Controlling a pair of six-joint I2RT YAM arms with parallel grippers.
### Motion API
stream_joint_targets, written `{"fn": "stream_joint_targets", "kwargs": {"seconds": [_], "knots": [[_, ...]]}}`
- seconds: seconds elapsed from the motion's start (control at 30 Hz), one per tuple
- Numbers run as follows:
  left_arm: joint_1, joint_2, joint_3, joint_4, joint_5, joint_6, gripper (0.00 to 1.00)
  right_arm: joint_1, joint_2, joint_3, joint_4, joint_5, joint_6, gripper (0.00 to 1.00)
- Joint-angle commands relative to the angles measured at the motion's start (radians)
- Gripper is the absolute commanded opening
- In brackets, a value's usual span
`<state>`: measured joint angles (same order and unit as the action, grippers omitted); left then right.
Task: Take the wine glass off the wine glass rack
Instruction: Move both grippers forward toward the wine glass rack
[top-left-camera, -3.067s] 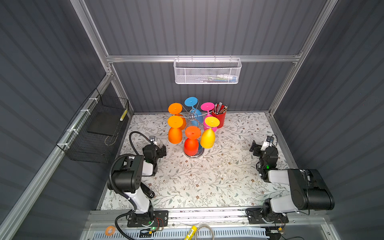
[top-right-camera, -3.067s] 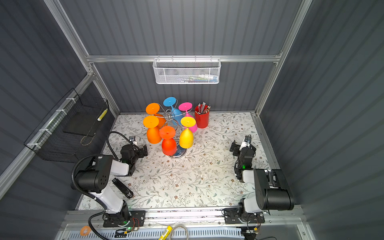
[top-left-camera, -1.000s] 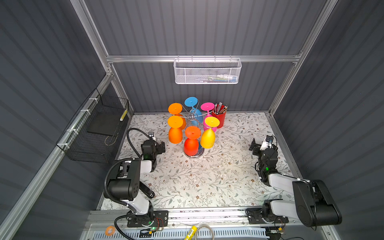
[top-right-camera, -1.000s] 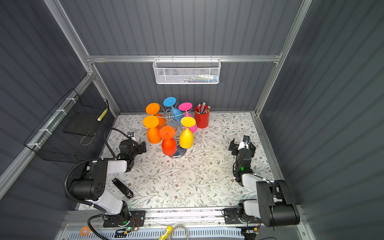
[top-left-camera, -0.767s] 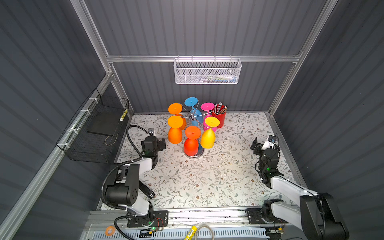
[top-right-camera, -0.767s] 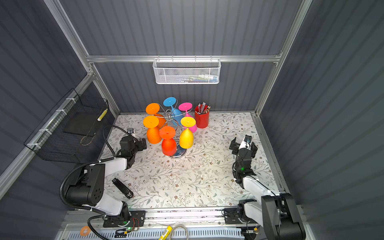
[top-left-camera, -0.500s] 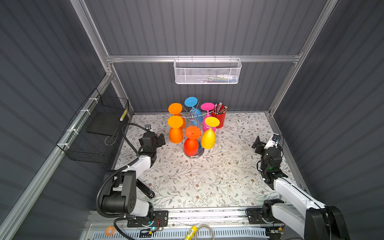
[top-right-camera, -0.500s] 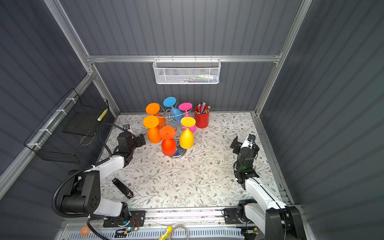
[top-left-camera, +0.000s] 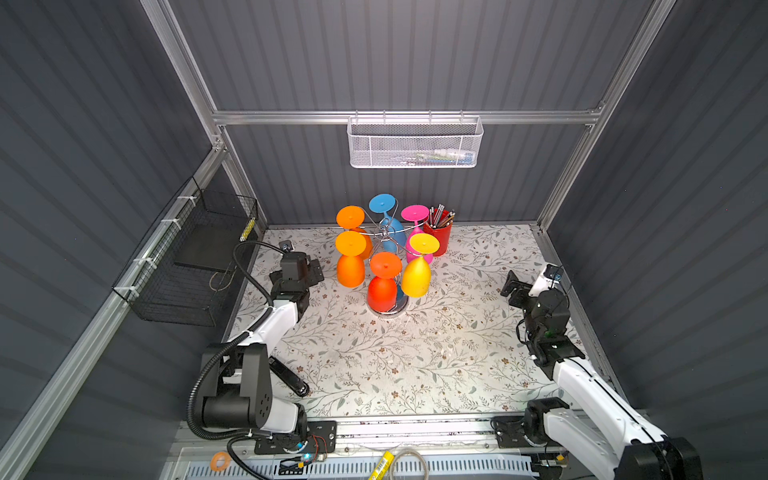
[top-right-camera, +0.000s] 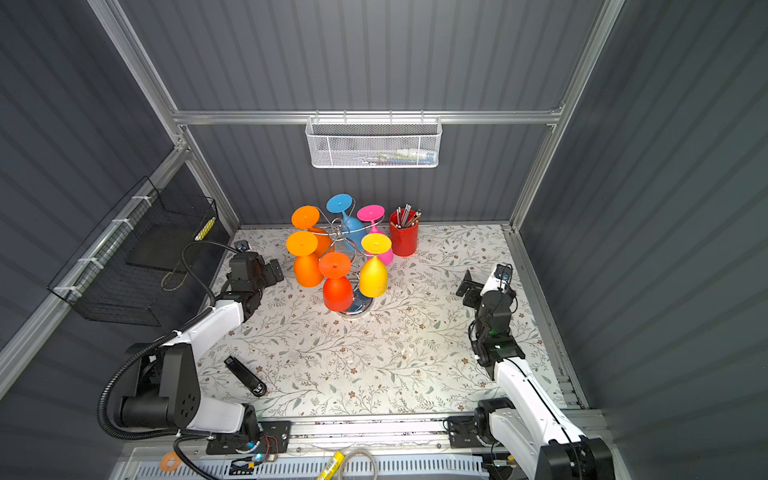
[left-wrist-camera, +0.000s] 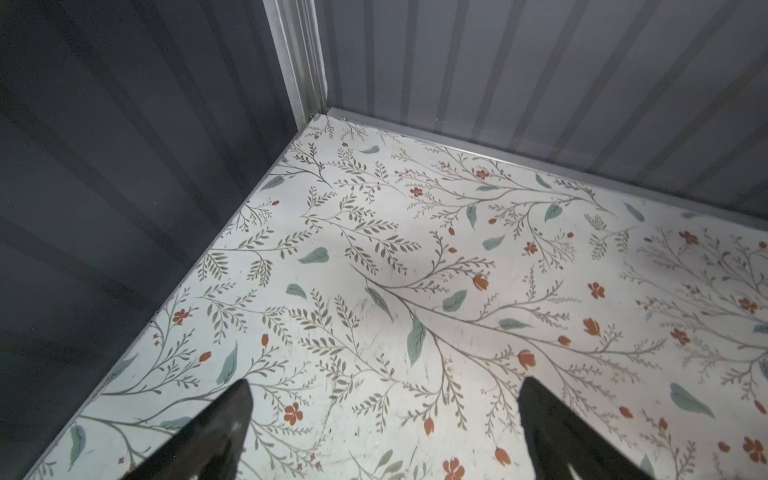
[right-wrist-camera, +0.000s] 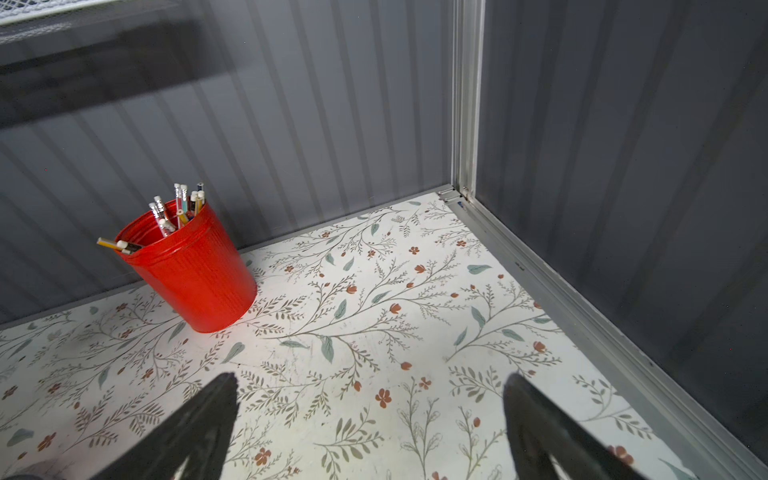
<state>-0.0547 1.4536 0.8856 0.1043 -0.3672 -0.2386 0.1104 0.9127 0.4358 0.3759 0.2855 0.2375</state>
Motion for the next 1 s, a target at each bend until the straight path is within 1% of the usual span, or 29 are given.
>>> {"fn": "stream_joint_targets", "kwargs": {"seconds": [0.0,0.03,0.1,0.17,0.27,0.4,0.5,0.6,0.73,0.8,0.9,0.97], "knots": [[0.027,0.006,0.069,-0.137,-0.001,-0.077,1.0,0.003,0.018,0.096,-0.093,-0.079,0.053,0.99],[0.029,0.005,0.088,-0.162,0.005,-0.092,1.0,0.003,0.026,0.117,-0.114,-0.102,0.08,0.99],[0.03,0.01,0.139,-0.229,0.017,-0.119,0.99,0.006,0.046,0.159,-0.14,-0.187,0.14,0.99],[0.03,0.008,0.171,-0.282,0.036,-0.141,0.98,0.024,0.06,0.188,-0.164,-0.227,0.202,0.99],[0.03,0.003,0.224,-0.362,0.064,-0.164,0.97,0.06,0.091,0.224,-0.173,-0.288,0.251,0.99],[0.03,-0.006,0.308,-0.484,0.155,-0.188,0.96,0.118,0.131,0.296,-0.228,-0.375,0.312,0.99],[0.03,-0.031,0.352,-0.544,0.234,-0.196,0.96,0.178,0.136,0.34,-0.248,-0.392,0.329,0.99],[0.03,-0.062,0.36,-0.585,0.286,-0.196,0.96,0.227,0.138,0.377,-0.277,-0.388,0.352,0.99],[0.03,-0.115,0.339,-0.614,0.353,-0.199,0.95,0.264,0.153,0.425,-0.298,-0.42,0.401,0.98],[0.03,-0.161,0.322,-0.62,0.388,-0.192,0.94,0.276,0.159,0.446,-0.294,-0.449,0.459,0.97],[0.03,-0.231,0.293,-0.618,0.391,-0.19,0.94,0.281,0.165,0.443,-0.216,-0.517,0.564,0.95],[0.03,-0.264,0.284,-0.629,0.397,-0.184,0.94,0.286,0.177,0.457,-0.196,-0.538,0.629,0.9]]}}
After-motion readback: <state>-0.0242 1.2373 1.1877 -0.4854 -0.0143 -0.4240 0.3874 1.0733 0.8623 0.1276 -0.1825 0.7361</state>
